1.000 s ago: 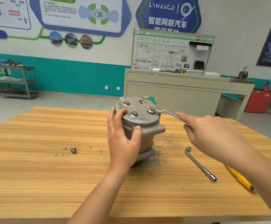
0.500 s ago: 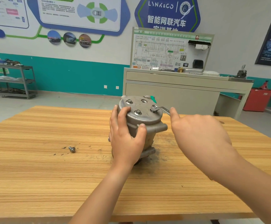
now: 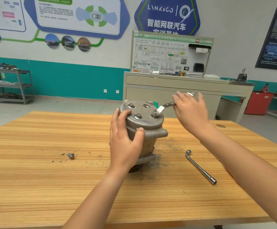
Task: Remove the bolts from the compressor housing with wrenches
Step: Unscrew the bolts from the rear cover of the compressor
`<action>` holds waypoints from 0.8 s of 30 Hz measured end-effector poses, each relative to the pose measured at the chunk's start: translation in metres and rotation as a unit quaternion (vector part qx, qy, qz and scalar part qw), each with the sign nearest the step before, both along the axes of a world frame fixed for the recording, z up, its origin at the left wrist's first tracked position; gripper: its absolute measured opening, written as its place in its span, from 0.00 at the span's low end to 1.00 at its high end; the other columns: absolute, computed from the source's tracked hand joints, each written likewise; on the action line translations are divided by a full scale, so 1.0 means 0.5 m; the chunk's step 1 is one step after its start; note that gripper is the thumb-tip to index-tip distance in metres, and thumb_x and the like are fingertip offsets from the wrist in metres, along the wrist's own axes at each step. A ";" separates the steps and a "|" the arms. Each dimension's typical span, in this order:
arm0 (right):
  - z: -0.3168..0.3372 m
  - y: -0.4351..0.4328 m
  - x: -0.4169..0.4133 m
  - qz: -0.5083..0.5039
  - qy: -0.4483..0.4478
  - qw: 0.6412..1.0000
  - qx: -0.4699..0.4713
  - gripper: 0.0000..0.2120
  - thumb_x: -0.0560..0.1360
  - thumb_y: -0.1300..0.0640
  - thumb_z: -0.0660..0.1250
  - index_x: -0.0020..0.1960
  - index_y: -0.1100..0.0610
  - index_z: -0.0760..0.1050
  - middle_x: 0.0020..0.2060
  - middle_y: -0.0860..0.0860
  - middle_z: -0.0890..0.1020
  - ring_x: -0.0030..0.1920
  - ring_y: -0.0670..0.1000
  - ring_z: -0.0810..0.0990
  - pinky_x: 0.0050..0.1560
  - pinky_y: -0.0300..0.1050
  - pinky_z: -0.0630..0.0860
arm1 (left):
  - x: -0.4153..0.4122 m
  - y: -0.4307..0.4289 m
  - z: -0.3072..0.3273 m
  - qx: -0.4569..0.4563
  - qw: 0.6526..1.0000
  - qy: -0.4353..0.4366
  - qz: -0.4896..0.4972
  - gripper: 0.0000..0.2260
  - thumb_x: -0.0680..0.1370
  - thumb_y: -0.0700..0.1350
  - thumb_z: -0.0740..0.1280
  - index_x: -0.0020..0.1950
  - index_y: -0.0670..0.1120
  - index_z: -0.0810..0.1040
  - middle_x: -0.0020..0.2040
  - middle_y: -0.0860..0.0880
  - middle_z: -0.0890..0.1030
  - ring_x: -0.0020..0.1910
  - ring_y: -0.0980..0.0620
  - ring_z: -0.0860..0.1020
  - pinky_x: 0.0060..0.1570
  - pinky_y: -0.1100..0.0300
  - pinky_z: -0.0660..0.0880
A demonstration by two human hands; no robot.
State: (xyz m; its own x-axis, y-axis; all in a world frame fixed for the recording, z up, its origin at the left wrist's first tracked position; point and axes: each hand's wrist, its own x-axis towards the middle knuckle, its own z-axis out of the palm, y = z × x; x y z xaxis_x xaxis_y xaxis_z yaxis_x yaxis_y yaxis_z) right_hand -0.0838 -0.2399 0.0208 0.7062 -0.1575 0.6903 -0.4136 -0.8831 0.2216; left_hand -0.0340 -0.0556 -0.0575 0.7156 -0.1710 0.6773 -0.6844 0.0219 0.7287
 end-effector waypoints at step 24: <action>-0.017 0.126 -0.163 -0.019 0.074 0.997 -0.013 0.24 0.79 0.53 0.50 0.73 0.42 0.48 0.33 0.46 0.70 0.32 0.53 0.70 0.24 0.44 0.56 | -0.005 0.002 0.000 -0.005 1.000 -0.013 0.003 0.22 0.65 0.61 0.56 0.60 0.62 0.64 0.74 0.51 0.60 0.66 0.66 0.57 0.60 0.70 0.57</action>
